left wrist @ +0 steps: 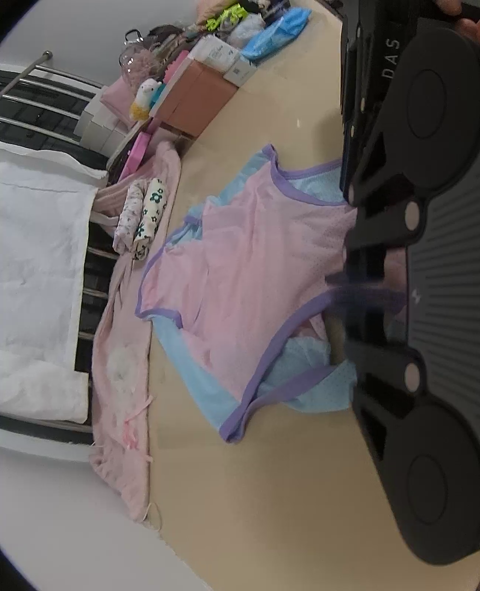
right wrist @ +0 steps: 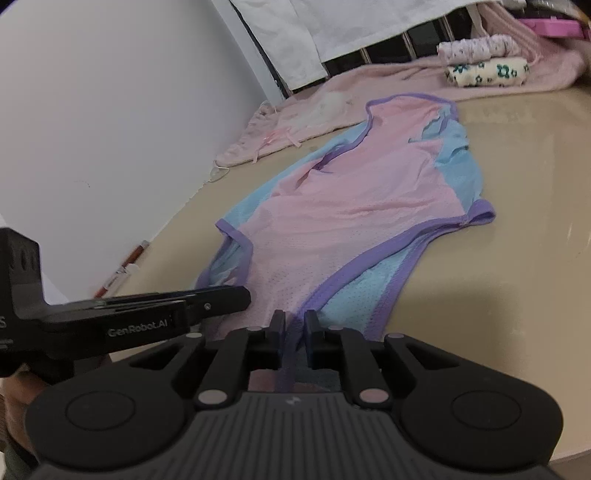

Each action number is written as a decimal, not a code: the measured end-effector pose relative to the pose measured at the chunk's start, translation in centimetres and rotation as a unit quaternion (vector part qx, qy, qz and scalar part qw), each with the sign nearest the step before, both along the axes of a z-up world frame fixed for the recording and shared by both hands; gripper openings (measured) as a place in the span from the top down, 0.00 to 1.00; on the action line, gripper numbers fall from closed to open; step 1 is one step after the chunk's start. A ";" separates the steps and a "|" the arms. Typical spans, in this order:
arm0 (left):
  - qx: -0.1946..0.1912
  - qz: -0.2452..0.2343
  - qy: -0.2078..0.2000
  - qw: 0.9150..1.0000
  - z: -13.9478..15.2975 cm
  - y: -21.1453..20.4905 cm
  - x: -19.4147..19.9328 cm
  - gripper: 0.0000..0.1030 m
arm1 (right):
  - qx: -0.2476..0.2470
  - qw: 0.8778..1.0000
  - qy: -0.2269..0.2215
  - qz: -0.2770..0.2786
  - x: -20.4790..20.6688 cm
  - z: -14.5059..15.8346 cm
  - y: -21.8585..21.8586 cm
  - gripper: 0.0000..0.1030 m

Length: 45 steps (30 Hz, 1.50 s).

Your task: Fold clothes

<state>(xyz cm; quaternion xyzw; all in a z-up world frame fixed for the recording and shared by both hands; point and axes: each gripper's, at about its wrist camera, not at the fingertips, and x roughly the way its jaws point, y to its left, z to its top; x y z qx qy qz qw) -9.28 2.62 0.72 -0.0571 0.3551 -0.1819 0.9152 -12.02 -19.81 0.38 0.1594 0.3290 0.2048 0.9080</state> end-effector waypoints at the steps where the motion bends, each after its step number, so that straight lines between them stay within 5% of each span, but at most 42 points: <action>1: -0.006 0.000 -0.003 1.000 0.0 0.1 -0.1 0.98 | 0.001 1.000 -0.008 -0.003 0.1 0.3 -0.1 0.91; 3: -0.022 0.000 -0.011 1.000 0.2 0.4 -0.2 0.99 | 0.002 1.000 -0.023 -0.010 0.2 1.0 -0.2 0.99; 11: -0.087 0.020 -0.073 0.993 4.7 2.3 1.8 1.00 | 0.009 0.996 -0.083 -0.037 0.6 3.8 -0.8 1.00; 18: -0.047 0.064 -0.127 0.989 8.6 1.3 8.3 0.99 | -0.035 0.987 -0.134 -0.075 5.8 6.5 -0.3 1.00; 22: -0.001 0.106 -0.095 0.990 7.8 1.1 11.2 0.97 | -0.094 0.986 -0.078 -0.111 11.6 5.1 0.1 0.96; 23: -0.019 0.082 -0.096 0.992 7.7 1.6 10.0 0.92 | -0.094 0.985 -0.081 -0.117 11.2 5.1 -0.3 0.94; 25: -0.051 0.005 -0.098 0.994 7.3 2.2 7.0 0.62 | -0.074 0.985 -0.113 -0.106 8.4 5.5 -1.7 0.73; 26: -0.053 -0.028 -0.096 0.994 6.8 2.0 5.7 0.46 | -0.069 0.986 -0.120 -0.094 6.7 5.3 -2.2 0.50; 30: 0.016 -0.075 -0.078 0.994 3.8 -0.4 4.5 0.49 | -0.062 0.994 -0.090 -0.031 1.7 3.2 -2.4 0.47; 34: 0.016 -0.075 0.004 0.997 1.1 -1.3 7.1 0.65 | -0.081 0.995 -0.062 -0.022 0.4 1.0 -1.2 0.47; 36: 0.005 -0.078 0.025 0.997 0.7 -1.2 8.0 1.00 | -0.083 0.995 -0.052 -0.022 0.5 0.3 -0.9 0.51; 37: -0.001 -0.080 0.033 0.996 0.6 -1.1 8.3 0.98 | -0.083 0.995 -0.048 -0.022 0.6 0.1 -0.8 0.55; 39: -0.019 -0.080 0.030 0.996 1.2 -0.6 8.4 0.99 | -0.085 0.996 -0.036 -0.017 0.9 -0.5 -0.6 0.91; 45: -0.013 -0.036 -0.037 0.999 3.4 0.1 9.9 0.98 | -0.090 0.994 -0.043 -0.032 0.7 -0.3 -1.6 0.97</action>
